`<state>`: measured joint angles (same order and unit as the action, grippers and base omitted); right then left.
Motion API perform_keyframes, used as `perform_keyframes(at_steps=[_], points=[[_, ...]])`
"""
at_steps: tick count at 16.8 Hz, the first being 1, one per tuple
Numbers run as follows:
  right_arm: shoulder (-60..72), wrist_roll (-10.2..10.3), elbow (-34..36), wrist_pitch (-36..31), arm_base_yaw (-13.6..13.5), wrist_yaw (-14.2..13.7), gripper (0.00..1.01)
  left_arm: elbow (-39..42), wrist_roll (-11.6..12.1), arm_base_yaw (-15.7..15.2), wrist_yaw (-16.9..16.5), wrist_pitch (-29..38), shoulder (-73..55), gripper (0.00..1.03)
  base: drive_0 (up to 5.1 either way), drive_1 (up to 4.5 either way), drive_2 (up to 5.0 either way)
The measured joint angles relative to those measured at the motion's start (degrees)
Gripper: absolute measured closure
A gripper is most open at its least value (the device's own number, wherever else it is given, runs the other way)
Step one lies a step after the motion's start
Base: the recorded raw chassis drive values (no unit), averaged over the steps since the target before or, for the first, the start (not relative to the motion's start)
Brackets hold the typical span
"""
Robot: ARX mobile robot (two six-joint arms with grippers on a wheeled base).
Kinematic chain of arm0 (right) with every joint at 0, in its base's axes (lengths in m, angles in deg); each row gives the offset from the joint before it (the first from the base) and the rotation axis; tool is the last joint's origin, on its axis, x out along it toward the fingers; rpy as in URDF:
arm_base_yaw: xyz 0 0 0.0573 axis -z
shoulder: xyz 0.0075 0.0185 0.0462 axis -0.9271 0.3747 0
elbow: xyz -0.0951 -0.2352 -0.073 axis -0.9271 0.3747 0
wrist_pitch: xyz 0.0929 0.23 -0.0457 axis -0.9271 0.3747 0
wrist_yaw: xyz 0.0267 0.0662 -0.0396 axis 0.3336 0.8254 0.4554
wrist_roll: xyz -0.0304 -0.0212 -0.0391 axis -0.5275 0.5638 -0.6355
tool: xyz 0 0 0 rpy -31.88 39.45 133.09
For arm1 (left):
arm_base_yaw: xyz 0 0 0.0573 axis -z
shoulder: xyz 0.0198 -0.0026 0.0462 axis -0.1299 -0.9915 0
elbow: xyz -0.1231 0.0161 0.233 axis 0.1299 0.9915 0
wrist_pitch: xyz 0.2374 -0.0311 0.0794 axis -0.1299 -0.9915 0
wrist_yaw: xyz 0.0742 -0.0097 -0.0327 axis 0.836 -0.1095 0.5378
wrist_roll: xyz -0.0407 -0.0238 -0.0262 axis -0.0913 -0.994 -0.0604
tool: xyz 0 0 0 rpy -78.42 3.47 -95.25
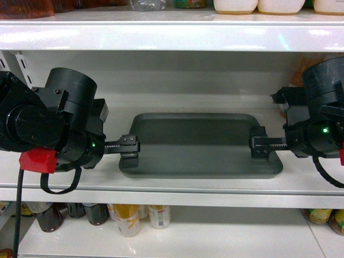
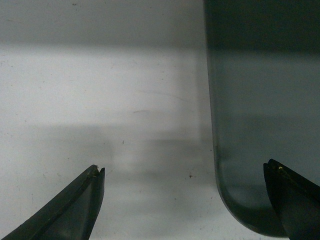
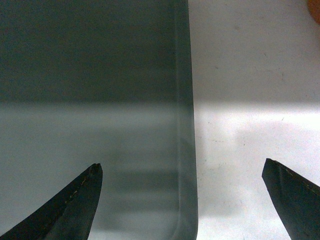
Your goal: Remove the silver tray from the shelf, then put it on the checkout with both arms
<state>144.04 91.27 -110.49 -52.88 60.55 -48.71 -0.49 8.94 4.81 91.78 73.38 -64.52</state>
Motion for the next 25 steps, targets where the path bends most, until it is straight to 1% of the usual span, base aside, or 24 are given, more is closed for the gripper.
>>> perform_keyframes(at_steps=[4,5,6,7,8,10,12,13,14,16,17,18,19,21,23,25], points=[[5.9,0.0,-9.4,7.3,0.0,-0.3,0.03,-4.5,-0.2,-0.4,0.5,-3.8,-4.0,0.05,0.0,0.00,0.0],[7.1,0.0,-11.2,8.5,0.0,-0.5,0.03,-6.0,-0.2,-0.4,-0.3,-5.2,-4.4,0.05,0.0,0.00,0.0],[8.2,0.0,-12.5,10.2,0.0,-0.5,0.05,-7.5,-0.3,-0.3,-0.5,-7.0,-5.0,0.05,0.0,0.00,0.0],[9.0,0.2,-13.0,11.1,-0.1,-0.6,0.14,-8.4,-0.2,-0.2,-0.6,-8.4,-5.2,0.10,0.0,0.00,0.0],[9.2,0.3,-13.4,11.7,-0.1,-0.3,0.21,-8.7,-0.2,-0.2,0.2,-8.9,-5.5,0.18,0.0,0.00,0.0],[9.2,0.5,-13.6,12.4,-0.4,0.2,0.40,-9.3,-0.3,-0.1,0.3,-10.3,-5.8,0.35,0.0,0.00,0.0],[9.2,0.5,-13.2,12.5,-0.7,0.2,0.56,-9.5,-1.4,-0.1,-0.3,-11.0,-6.0,0.53,0.0,0.00,0.0],[9.1,0.5,-12.6,12.1,-0.7,-0.1,0.67,-9.5,-1.6,-0.1,-0.2,-11.0,-6.1,0.61,0.0,0.00,0.0],[8.9,0.5,-12.1,12.0,-0.7,0.0,0.74,-9.0,-2.1,-0.1,-0.8,-9.9,-6.1,0.69,0.0,0.00,0.0],[8.1,0.5,-10.2,10.6,-0.4,0.2,0.91,-7.6,-2.9,0.0,-1.6,-8.3,-5.8,0.85,0.0,0.00,0.0],[7.5,0.9,-9.1,9.7,-0.3,0.9,0.97,-6.8,-3.2,0.0,-1.8,-7.6,-5.5,0.94,0.0,0.00,0.0],[7.0,1.4,-7.9,8.7,-0.4,1.1,0.98,-6.1,-3.8,-0.1,-1.8,-7.1,-5.0,0.99,0.0,0.00,0.0],[6.3,1.9,-6.2,6.8,-0.4,1.3,0.98,-3.8,-4.3,-0.4,-2.3,-4.5,-4.0,1.00,0.0,0.00,0.0],[4.5,2.7,-1.9,3.1,-0.4,1.2,0.98,-0.4,-4.5,-0.3,-1.9,-2.3,-2.2,1.00,0.0,0.00,0.0],[1.4,3.6,3.8,0.2,-0.4,2.5,0.98,5.1,-4.5,0.2,-1.6,-0.1,1.1,1.00,0.0,0.00,0.0],[-2.5,4.0,9.6,-2.5,-0.4,2.8,0.98,10.0,-4.5,1.0,-0.6,1.9,4.9,1.00,0.0,0.00,0.0]])
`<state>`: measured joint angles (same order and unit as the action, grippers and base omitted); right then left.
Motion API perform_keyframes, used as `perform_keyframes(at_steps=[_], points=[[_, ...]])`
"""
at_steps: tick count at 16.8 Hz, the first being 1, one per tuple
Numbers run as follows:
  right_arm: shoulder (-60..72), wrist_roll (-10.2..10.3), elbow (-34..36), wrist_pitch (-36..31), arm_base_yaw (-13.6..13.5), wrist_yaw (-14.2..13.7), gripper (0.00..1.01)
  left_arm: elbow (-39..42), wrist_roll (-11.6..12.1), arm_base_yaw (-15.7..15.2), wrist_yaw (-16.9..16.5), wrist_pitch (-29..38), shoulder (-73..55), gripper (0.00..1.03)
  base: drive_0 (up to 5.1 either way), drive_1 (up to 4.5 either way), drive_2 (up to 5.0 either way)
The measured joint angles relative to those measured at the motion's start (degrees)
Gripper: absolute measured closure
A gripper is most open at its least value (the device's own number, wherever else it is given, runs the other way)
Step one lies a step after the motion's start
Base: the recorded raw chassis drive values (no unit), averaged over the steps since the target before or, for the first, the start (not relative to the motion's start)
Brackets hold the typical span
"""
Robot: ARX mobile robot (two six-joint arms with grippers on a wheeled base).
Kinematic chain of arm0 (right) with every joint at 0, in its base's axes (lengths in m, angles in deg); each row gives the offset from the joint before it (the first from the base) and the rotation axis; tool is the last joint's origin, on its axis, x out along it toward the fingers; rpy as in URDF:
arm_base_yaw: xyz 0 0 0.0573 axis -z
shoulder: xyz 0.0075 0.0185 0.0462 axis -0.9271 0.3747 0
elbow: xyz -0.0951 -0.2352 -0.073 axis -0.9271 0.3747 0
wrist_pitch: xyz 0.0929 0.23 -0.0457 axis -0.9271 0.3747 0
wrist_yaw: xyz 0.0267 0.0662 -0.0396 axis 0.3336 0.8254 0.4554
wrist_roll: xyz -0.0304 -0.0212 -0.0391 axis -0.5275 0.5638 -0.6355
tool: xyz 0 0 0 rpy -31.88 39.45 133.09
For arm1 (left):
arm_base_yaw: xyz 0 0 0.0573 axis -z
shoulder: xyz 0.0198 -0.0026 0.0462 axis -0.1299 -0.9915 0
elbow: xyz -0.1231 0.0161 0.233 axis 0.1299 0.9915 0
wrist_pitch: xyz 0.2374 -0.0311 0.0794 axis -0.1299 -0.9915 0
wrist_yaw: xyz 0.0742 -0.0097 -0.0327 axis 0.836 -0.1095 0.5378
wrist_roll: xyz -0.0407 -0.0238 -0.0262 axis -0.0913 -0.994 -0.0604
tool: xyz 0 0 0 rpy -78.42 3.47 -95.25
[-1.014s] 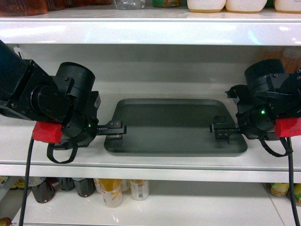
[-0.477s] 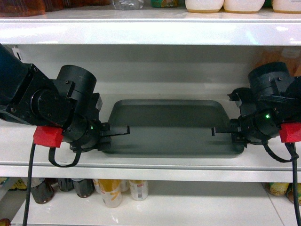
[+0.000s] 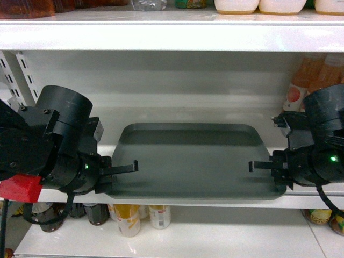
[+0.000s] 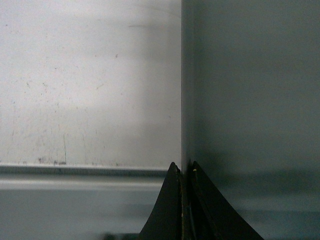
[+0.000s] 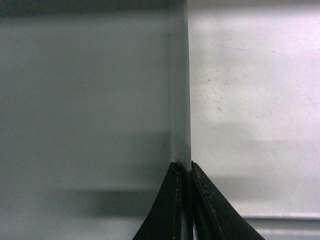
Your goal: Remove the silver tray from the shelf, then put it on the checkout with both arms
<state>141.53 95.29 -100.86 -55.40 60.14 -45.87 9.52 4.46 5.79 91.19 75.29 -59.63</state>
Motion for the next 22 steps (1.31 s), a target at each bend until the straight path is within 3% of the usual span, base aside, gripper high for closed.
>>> perform_keyframes(at_steps=[1,2,3,5,7,8,18,22], points=[[-2.1,0.2,2.6,-1.0,0.2,0.0,0.98,1.7,0.0,0.4,0.0,0.3,2.2,1.00,0.0,0.00,0.0],[-18.9,1.1,15.1,-5.8,1.2,2.1,0.98,11.5,0.4,2.7,2.1,4.5,17.9,1.00,0.0,0.00,0.0],[-24.1,1.1,18.9,-6.2,1.2,2.3,0.98,15.5,0.5,3.7,3.0,5.7,22.2,1.00,0.0,0.00,0.0],[-33.8,1.1,27.5,-5.6,0.8,3.4,0.98,22.8,0.4,5.7,5.4,5.7,29.7,1.00,0.0,0.00,0.0],[-47.4,1.5,37.9,-2.9,-0.1,4.8,0.98,32.8,-1.7,8.2,7.5,3.1,40.4,1.00,0.0,0.00,0.0],[-50.4,1.6,39.9,-2.7,-0.2,5.3,0.98,34.8,-2.2,8.9,8.5,2.3,42.9,1.00,0.0,0.00,0.0],[-53.5,2.9,41.3,-3.5,-0.4,5.8,0.99,36.2,-1.2,9.1,9.9,3.6,46.6,1.00,0.0,0.00,0.0],[-53.5,2.9,41.3,-3.3,-0.4,5.8,0.99,36.2,-1.2,9.1,9.9,3.2,46.5,1.00,0.0,-4.21,4.3]])
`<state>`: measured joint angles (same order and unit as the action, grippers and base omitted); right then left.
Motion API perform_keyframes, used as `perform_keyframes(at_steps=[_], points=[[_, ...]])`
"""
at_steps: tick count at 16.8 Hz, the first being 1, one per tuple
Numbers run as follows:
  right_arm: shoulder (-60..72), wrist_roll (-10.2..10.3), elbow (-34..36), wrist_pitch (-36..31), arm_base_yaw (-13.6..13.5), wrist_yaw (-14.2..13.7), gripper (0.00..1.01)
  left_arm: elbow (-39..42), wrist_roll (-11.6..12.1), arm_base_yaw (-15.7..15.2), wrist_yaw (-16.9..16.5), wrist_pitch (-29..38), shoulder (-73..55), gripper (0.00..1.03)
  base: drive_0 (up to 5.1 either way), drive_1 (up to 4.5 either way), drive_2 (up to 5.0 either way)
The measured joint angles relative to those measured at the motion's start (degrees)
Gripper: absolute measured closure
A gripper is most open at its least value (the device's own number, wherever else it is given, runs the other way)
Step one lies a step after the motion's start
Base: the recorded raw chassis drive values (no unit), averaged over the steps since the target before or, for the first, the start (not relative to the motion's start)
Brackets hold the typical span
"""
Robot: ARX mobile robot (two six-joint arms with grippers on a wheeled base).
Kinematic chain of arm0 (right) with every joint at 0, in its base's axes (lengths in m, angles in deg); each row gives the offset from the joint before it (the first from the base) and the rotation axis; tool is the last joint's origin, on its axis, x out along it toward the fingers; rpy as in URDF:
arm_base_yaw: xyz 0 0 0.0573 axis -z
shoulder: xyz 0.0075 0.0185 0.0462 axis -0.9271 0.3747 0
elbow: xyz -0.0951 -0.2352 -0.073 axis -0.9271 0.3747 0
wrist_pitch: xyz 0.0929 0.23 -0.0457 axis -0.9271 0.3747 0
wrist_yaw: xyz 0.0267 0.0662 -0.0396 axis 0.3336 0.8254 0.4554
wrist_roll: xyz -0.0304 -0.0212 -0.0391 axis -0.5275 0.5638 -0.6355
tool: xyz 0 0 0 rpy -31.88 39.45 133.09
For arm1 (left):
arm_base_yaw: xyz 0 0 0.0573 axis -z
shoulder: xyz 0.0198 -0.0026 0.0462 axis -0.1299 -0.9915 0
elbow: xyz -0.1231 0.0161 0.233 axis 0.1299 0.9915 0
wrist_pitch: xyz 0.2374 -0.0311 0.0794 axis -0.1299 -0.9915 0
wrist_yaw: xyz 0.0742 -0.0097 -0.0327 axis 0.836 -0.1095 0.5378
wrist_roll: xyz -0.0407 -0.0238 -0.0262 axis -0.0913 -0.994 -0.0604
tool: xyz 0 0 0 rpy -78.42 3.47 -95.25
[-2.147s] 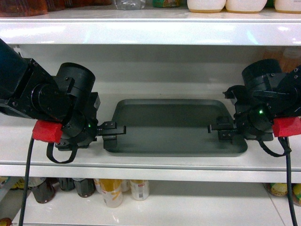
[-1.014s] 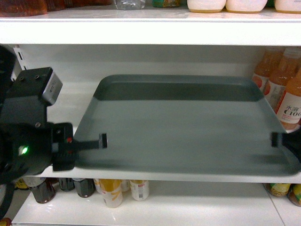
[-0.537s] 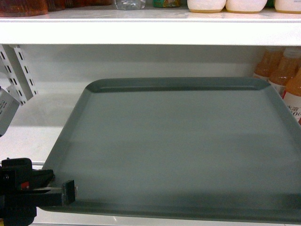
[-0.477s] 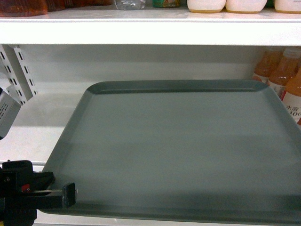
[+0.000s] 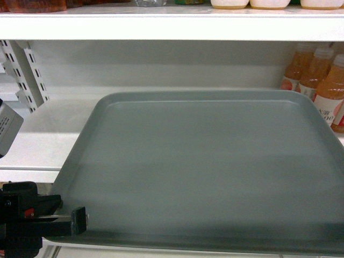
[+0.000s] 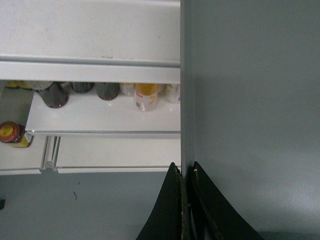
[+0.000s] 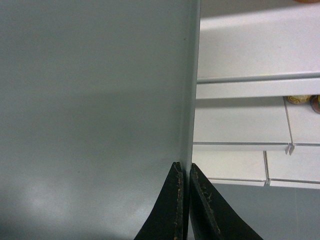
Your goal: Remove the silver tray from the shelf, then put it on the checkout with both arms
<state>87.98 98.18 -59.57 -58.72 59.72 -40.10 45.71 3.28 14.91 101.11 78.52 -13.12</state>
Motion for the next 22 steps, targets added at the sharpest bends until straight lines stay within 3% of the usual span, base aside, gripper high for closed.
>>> perform_keyframes(at_steps=[22], points=[[0.0,0.1,0.0,-0.1,0.0,0.0,0.99,-0.1,0.1,0.1,0.4,0.0,0.1,1.00,0.1,-4.22,4.4]])
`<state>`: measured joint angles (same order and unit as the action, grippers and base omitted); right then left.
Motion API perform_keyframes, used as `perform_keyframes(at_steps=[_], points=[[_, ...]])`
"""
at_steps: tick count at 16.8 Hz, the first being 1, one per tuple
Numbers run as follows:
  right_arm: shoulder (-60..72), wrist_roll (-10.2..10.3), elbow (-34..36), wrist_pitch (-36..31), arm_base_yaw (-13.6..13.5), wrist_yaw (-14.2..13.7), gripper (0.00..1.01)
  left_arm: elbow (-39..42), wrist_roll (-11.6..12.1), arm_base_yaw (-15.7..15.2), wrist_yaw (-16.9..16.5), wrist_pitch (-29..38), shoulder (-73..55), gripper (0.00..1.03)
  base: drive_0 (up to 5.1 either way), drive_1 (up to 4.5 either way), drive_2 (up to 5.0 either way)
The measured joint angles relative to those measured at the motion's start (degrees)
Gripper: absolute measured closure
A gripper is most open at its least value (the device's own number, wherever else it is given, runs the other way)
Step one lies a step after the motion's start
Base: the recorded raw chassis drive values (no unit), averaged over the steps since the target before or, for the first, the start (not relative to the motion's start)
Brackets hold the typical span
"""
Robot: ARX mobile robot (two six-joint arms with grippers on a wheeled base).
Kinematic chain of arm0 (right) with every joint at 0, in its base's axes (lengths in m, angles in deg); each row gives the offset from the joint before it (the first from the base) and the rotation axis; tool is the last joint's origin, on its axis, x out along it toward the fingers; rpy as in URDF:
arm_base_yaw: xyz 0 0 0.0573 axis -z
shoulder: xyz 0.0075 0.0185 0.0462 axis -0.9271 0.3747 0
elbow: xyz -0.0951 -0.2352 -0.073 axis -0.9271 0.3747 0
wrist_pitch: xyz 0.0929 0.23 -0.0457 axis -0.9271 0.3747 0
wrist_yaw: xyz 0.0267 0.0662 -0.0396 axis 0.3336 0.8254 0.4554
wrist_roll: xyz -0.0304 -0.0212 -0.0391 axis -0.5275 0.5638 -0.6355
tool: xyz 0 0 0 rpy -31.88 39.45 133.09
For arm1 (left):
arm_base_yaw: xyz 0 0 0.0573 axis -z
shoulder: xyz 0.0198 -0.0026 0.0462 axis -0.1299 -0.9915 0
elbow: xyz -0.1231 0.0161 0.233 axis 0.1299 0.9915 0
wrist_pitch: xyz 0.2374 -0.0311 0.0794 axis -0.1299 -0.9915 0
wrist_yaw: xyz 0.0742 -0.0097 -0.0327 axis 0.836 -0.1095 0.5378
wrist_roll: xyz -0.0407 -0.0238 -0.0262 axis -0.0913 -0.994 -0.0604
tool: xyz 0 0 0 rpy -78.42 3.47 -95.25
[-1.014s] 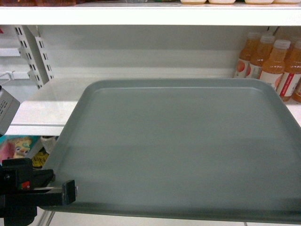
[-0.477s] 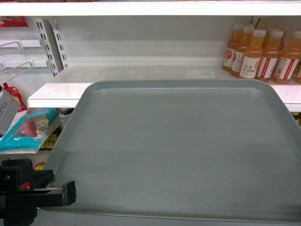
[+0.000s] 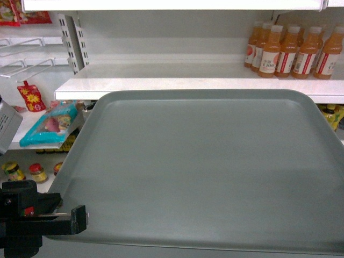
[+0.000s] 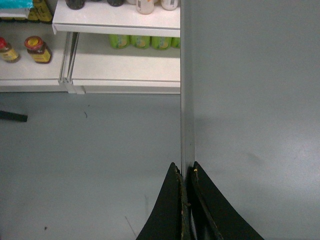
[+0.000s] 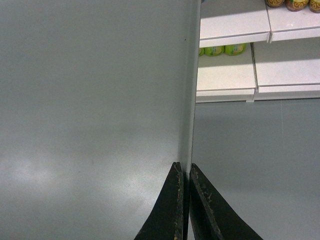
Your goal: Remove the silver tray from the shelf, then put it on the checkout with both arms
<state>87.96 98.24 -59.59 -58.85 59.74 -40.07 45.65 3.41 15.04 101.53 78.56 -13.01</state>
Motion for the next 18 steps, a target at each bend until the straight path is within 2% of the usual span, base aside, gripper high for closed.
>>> perform_keyframes(at_steps=[18], points=[[0.0,0.0,0.0,0.2,0.0,0.0,0.99,0.0,0.0,0.0,0.0,0.0,0.0,1.00,0.1,-4.22,4.4]])
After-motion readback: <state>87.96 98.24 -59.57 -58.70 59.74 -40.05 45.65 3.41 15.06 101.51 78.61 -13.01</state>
